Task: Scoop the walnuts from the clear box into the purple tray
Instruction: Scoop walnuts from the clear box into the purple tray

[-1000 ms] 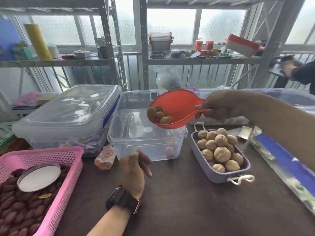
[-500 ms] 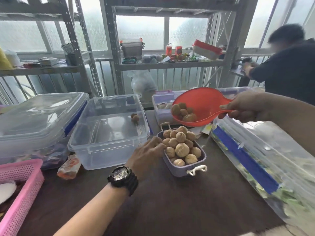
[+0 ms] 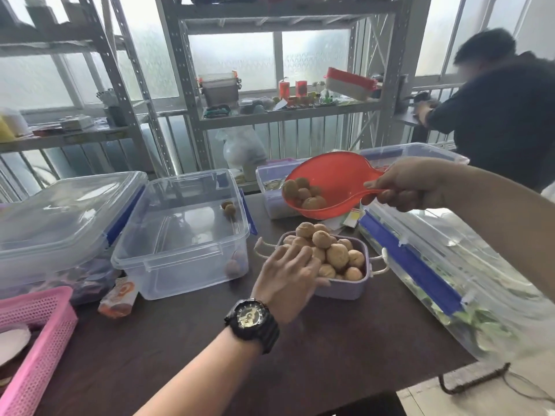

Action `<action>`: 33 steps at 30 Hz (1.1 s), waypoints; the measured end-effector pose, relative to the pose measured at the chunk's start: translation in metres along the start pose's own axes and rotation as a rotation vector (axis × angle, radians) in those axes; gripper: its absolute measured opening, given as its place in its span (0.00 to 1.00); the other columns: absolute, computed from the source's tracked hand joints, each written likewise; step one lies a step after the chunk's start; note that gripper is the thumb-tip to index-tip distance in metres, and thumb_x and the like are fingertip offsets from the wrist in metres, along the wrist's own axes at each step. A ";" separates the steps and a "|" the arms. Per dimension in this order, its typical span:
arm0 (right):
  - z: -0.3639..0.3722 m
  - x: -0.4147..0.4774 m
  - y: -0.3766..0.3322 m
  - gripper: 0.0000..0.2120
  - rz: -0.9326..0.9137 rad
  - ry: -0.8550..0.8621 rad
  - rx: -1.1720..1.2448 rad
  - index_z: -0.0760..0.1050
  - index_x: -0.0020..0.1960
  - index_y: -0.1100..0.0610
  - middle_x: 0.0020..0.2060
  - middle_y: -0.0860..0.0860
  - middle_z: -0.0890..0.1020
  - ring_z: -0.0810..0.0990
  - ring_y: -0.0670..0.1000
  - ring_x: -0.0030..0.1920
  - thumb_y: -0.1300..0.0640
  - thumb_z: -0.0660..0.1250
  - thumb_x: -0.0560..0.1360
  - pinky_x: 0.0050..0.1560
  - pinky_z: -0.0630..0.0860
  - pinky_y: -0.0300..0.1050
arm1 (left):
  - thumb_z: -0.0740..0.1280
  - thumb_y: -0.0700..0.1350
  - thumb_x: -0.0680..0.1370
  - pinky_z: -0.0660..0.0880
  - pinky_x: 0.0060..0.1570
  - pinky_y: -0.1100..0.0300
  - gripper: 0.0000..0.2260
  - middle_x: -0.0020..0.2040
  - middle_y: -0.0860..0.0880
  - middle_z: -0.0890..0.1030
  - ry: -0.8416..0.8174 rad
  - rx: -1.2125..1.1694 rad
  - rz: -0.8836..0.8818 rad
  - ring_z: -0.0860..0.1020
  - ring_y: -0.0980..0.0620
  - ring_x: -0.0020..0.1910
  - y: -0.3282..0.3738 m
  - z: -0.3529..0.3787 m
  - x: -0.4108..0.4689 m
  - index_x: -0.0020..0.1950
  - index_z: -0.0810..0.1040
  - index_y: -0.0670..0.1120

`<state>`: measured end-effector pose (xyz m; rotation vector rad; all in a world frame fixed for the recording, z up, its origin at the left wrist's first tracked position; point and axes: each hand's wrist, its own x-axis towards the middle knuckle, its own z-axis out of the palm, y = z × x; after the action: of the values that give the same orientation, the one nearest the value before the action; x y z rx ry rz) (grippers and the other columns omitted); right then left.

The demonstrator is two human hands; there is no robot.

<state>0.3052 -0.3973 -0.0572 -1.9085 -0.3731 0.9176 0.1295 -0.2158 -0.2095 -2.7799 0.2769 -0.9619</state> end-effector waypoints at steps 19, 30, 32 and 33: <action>0.024 -0.038 0.005 0.18 -0.033 0.000 0.032 0.77 0.44 0.67 0.20 0.49 0.69 0.60 0.41 0.15 0.57 0.54 0.82 0.15 0.55 0.31 | 0.68 0.50 0.76 0.77 0.42 0.55 0.07 0.42 0.53 0.79 -0.095 -0.207 -0.059 0.77 0.50 0.49 -0.012 -0.020 -0.032 0.41 0.79 0.48; 0.021 -0.052 0.019 0.17 -0.034 0.152 -0.008 0.76 0.43 0.67 0.19 0.49 0.69 0.60 0.42 0.15 0.57 0.57 0.82 0.15 0.54 0.31 | 0.77 0.42 0.64 0.77 0.34 0.59 0.10 0.37 0.53 0.81 -0.088 -0.110 -0.292 0.80 0.50 0.39 0.069 -0.020 0.003 0.41 0.79 0.49; 0.018 -0.051 0.022 0.17 -0.027 0.198 -0.024 0.77 0.44 0.68 0.20 0.50 0.69 0.60 0.42 0.15 0.57 0.58 0.82 0.15 0.56 0.32 | 0.76 0.44 0.66 0.79 0.40 0.57 0.09 0.41 0.52 0.82 -0.060 -0.115 -0.314 0.80 0.49 0.43 0.075 -0.020 0.006 0.44 0.81 0.48; 0.016 -0.050 0.023 0.17 -0.026 0.216 -0.030 0.77 0.44 0.68 0.20 0.50 0.70 0.61 0.42 0.15 0.57 0.58 0.82 0.15 0.56 0.32 | 0.75 0.47 0.67 0.79 0.43 0.56 0.09 0.44 0.51 0.81 -0.029 -0.130 -0.318 0.79 0.49 0.44 0.075 -0.021 0.006 0.45 0.81 0.48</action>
<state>0.2569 -0.4281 -0.0589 -2.0023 -0.2823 0.6836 0.1120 -0.2924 -0.2075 -3.0145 -0.1165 -1.0004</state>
